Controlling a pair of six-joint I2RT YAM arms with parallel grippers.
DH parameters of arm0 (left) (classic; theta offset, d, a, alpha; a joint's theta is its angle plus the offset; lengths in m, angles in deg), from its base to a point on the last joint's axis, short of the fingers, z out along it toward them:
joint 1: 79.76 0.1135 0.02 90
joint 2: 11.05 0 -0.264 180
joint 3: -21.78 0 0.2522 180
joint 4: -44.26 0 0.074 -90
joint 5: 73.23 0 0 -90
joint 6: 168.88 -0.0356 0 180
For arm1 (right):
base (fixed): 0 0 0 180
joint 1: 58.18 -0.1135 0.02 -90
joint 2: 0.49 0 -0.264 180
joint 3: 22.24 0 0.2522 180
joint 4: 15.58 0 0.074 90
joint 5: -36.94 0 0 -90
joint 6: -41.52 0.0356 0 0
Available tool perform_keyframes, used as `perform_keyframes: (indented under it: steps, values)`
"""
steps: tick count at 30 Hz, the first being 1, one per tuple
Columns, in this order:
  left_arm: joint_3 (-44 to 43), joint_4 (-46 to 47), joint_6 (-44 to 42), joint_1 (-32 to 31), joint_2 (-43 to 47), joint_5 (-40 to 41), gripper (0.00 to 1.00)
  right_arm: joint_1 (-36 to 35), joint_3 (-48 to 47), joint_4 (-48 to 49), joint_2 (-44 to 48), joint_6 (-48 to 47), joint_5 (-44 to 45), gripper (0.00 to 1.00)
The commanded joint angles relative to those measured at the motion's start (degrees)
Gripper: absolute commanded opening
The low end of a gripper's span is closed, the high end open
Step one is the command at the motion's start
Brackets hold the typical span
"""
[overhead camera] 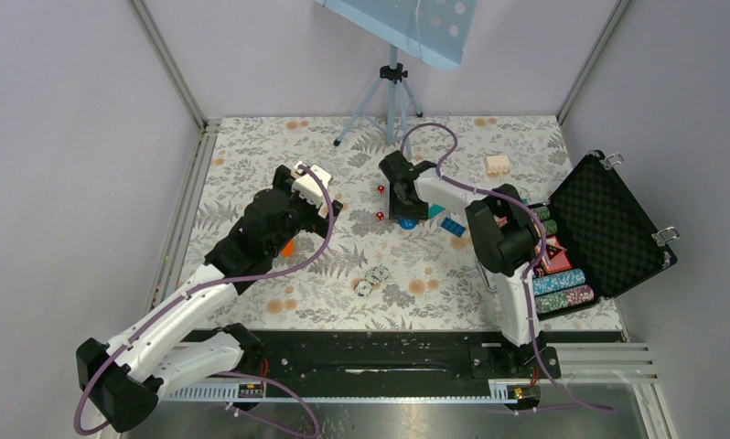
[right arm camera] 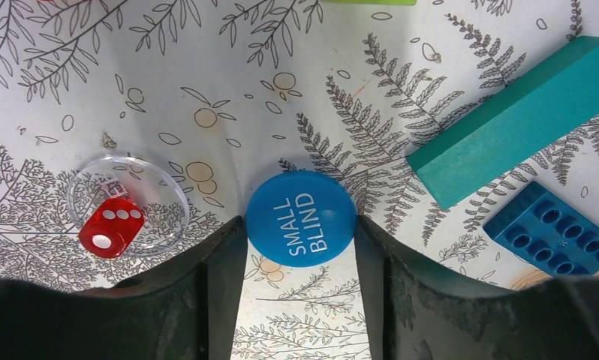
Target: Pack up texas hold em set
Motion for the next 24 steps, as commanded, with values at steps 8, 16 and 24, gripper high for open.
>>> perform_keyframes:
  steps: [8, 16, 24]
  values:
    - [0.1, 2.0, -0.9, -0.2, 1.0, 0.3, 0.99, -1.2, -2.2, -3.2, -1.8, -0.5, 3.5, 0.47]
    - [-0.2, 1.6, -0.6, -0.2, 1.1, 0.6, 0.99, -1.2, 2.1, 1.4, 2.3, -1.8, 1.1, 0.46]
    - [-2.7, 1.0, 4.4, 0.6, 1.3, 4.3, 0.99, -1.2, 5.2, 4.0, 6.6, -4.9, -1.9, 0.47]
